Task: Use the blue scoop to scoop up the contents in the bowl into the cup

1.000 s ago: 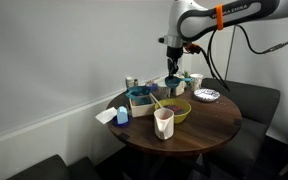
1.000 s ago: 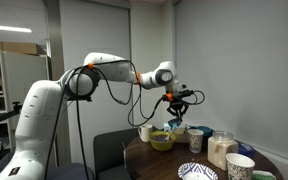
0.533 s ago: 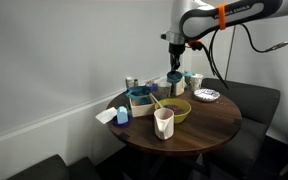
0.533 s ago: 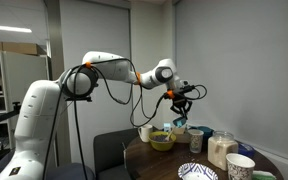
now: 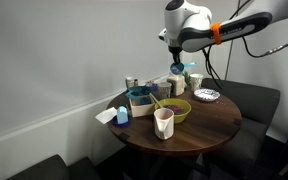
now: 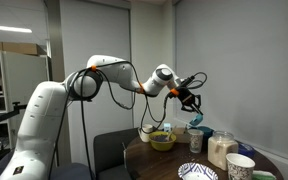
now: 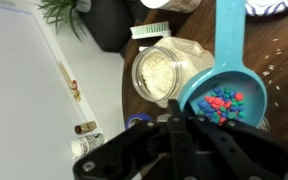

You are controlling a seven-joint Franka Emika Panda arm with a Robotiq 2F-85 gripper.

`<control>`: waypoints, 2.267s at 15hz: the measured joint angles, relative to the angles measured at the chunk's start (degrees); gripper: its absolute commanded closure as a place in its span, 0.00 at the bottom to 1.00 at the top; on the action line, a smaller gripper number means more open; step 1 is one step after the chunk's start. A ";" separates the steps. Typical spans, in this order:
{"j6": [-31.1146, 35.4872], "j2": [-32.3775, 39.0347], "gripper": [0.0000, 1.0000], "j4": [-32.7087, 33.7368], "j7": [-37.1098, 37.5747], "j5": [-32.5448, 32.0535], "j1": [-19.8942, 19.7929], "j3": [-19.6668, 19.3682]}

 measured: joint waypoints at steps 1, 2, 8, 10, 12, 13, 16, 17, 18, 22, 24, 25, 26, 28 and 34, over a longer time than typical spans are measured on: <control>-0.11 1.22 0.99 0.69 1.52 -2.62 0.69 -0.13; -0.23 2.57 0.99 1.44 2.83 -4.80 1.31 -0.19; -4.96 10.34 0.99 7.34 5.41 -13.07 4.81 -0.24; -7.22 12.09 0.99 9.09 5.36 -15.83 6.19 -0.24; -9.07 13.63 0.99 10.68 5.19 -18.60 7.57 -0.24; -9.93 14.44 0.99 11.49 5.03 -20.01 8.22 -0.25; -12.60 17.00 0.99 13.73 3.85 -23.93 9.72 -0.25; -13.36 17.92 0.99 14.40 3.43 -25.05 10.01 -0.26; -14.09 18.88 0.99 15.12 2.88 -25.99 10.22 -0.27; -16.87 22.64 0.99 18.08 0.32 -28.51 10.59 -0.32; -18.22 24.48 0.99 19.79 -1.00 -29.91 10.97 -0.55; -18.88 25.36 0.99 20.66 -1.72 -30.59 11.28 -0.74; -19.72 26.24 0.99 21.65 -2.59 -31.36 11.68 -0.97; -21.55 28.00 0.99 23.59 -4.65 -32.50 12.50 -1.38; -26.92 33.31 0.99 29.19 -11.23 -36.89 15.38 -3.65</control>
